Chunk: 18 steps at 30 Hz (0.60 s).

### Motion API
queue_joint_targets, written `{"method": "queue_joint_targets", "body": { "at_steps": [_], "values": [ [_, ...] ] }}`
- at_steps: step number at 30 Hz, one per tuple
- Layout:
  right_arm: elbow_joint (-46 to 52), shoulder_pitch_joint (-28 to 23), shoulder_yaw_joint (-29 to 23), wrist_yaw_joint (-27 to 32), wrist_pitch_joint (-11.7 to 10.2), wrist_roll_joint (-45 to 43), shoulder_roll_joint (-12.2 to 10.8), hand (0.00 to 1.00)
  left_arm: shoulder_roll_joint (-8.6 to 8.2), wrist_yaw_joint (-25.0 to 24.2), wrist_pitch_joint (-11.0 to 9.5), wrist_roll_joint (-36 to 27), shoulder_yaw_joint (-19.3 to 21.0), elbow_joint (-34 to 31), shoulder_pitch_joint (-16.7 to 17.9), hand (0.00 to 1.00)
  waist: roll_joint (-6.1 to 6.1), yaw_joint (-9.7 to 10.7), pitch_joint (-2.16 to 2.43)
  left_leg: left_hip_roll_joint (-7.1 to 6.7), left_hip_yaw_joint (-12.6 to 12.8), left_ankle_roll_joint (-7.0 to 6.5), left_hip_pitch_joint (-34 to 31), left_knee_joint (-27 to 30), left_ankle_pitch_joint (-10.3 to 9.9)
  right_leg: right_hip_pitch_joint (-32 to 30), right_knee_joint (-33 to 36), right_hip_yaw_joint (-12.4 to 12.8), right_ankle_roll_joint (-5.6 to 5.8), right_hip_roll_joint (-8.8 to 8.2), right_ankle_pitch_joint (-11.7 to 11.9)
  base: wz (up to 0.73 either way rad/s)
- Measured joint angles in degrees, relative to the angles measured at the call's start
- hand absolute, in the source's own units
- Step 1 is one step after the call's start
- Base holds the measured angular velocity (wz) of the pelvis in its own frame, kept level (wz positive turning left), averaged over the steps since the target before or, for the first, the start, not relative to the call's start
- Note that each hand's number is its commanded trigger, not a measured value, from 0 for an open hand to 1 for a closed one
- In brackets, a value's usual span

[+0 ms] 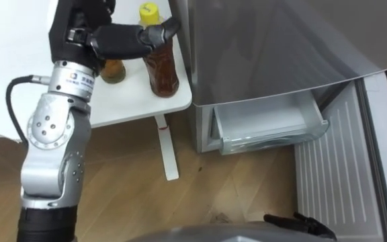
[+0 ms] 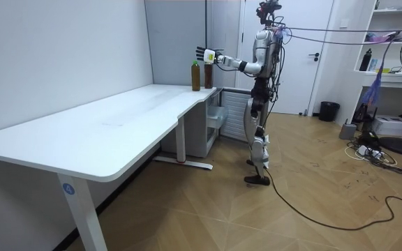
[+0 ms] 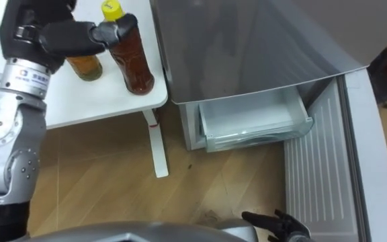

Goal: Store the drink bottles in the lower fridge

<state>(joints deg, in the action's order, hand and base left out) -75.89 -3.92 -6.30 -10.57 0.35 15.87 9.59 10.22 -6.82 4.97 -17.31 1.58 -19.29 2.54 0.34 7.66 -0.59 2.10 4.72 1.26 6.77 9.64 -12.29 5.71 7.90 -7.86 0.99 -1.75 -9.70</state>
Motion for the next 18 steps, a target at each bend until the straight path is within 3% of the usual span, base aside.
{"method": "queue_joint_targets", "body": {
  "at_steps": [4, 18],
  "values": [
    [0.3, 0.0, 0.0, -0.1, 0.8, -0.9, 0.4, 0.00, 0.00, -0.1, 1.4, 0.1, 0.0, 0.9, 0.0, 0.00, 0.07, 0.0, 0.05, 0.00, 0.0, 0.00, -0.1, 0.0, 0.0, -0.2, 0.1, 0.2, 0.00, 0.01, 0.0, -0.01],
    [1.0, -0.4, 0.1, -0.2, 1.1, -2.7, 1.2, 0.00, -0.05, 0.1, 2.1, 0.0, -0.1, 5.8, 0.0, 0.00, 0.09, -0.2, 0.06, 0.20, 1.3, 0.00, 0.9, -0.1, 0.0, 0.2, 0.9, 1.2, -0.02, 0.13, 0.0, -0.04]
  ]
}}
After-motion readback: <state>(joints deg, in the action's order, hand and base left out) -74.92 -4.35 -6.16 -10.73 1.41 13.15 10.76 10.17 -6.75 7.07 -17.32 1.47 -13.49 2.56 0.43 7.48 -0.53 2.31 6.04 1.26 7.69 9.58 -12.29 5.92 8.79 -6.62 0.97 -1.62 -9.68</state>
